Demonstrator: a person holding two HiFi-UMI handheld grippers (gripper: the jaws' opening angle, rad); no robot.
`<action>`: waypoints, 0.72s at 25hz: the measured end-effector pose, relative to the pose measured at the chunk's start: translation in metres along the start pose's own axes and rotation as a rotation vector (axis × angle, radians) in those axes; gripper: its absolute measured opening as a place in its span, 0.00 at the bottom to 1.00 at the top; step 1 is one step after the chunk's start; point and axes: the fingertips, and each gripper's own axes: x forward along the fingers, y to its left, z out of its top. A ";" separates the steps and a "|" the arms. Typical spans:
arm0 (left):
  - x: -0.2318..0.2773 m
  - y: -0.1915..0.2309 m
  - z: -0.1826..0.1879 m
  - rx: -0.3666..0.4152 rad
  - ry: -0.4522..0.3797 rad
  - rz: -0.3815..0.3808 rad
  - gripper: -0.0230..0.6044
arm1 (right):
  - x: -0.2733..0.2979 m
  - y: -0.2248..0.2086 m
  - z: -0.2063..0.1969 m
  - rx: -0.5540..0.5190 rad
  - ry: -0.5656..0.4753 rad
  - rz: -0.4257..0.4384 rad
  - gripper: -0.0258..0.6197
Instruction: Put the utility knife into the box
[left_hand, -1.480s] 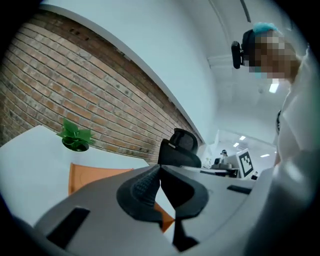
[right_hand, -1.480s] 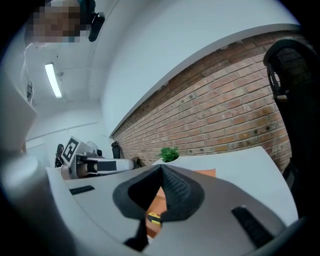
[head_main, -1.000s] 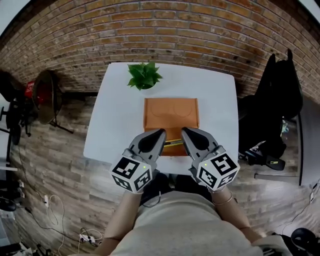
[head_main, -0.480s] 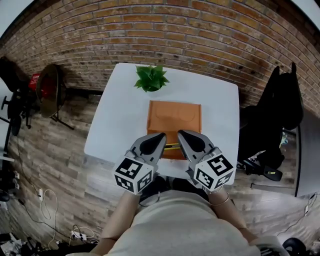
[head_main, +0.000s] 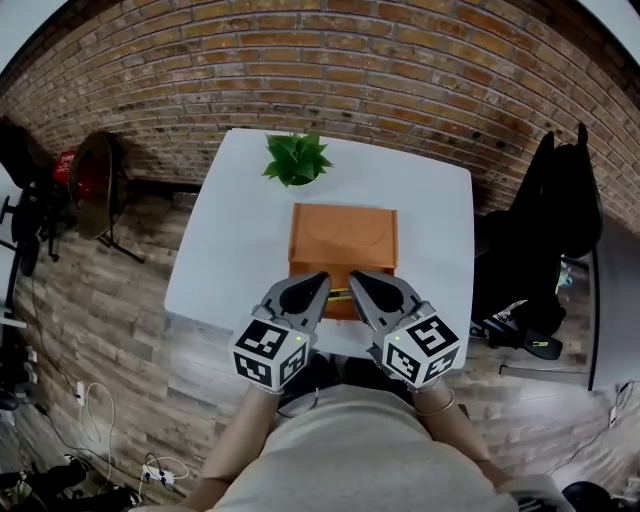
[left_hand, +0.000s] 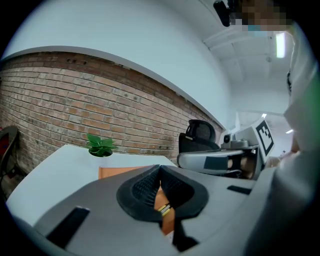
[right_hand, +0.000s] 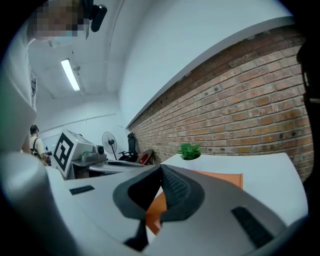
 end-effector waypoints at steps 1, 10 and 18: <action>0.001 0.000 -0.001 -0.001 0.005 -0.001 0.05 | -0.001 -0.001 0.000 0.002 -0.001 -0.006 0.04; -0.001 -0.003 -0.001 0.000 0.005 -0.004 0.05 | -0.003 -0.001 -0.001 0.009 -0.004 0.003 0.04; 0.001 -0.010 0.000 0.048 0.013 -0.013 0.05 | -0.003 0.004 -0.005 -0.032 0.021 0.015 0.04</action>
